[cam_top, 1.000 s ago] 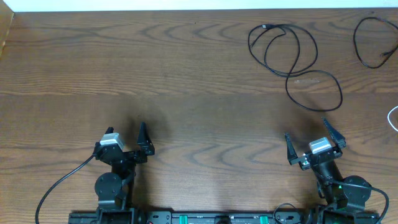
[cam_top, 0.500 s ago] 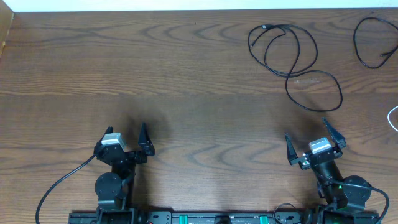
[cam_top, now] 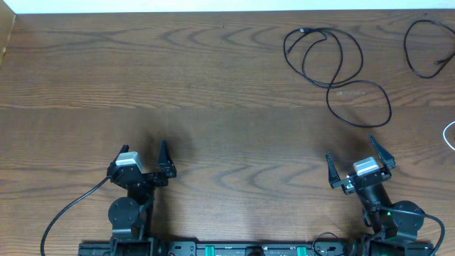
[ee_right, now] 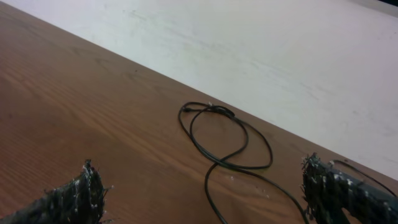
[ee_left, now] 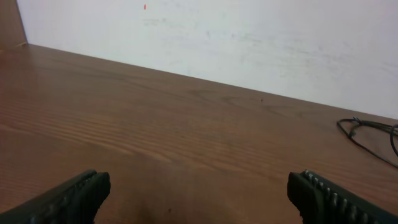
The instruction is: Untangle cables
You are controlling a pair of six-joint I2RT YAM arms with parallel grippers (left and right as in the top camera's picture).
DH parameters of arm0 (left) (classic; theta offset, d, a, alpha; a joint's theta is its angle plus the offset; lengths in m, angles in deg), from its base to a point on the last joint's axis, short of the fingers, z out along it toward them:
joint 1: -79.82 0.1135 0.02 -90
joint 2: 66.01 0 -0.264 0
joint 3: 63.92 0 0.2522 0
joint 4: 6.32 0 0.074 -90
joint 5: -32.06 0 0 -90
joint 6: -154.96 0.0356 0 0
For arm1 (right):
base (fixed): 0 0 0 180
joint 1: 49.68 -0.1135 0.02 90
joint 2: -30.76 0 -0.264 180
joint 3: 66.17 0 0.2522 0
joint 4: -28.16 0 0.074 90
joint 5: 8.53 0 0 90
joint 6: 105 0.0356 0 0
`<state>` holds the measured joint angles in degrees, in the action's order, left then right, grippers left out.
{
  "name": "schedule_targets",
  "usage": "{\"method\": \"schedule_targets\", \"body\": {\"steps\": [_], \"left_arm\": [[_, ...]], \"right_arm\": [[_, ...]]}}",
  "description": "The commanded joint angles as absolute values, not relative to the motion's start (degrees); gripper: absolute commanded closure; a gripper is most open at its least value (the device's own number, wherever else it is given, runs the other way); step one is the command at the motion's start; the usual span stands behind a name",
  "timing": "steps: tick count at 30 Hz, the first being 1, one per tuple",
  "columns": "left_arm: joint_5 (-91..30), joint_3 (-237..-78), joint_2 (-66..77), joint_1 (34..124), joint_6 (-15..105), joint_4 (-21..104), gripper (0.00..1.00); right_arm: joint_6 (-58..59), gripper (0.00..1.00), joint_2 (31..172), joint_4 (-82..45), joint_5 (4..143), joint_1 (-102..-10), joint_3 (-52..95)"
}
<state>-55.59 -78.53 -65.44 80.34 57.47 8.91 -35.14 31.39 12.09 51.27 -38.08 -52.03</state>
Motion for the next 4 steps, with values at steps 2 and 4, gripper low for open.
{"method": "schedule_targets", "body": {"steps": [2, 4], "left_arm": [[-58.0, -77.9, -65.8, 80.0, 57.4, 11.7, 0.02], [-58.0, -77.9, -65.8, 80.0, 57.4, 11.7, 0.02]], "right_arm": [[-35.6, 0.01, 31.1, 11.8, 51.1, -38.4, -52.1], [-35.6, 0.01, 31.1, 11.8, 51.1, -38.4, -52.1]]}}
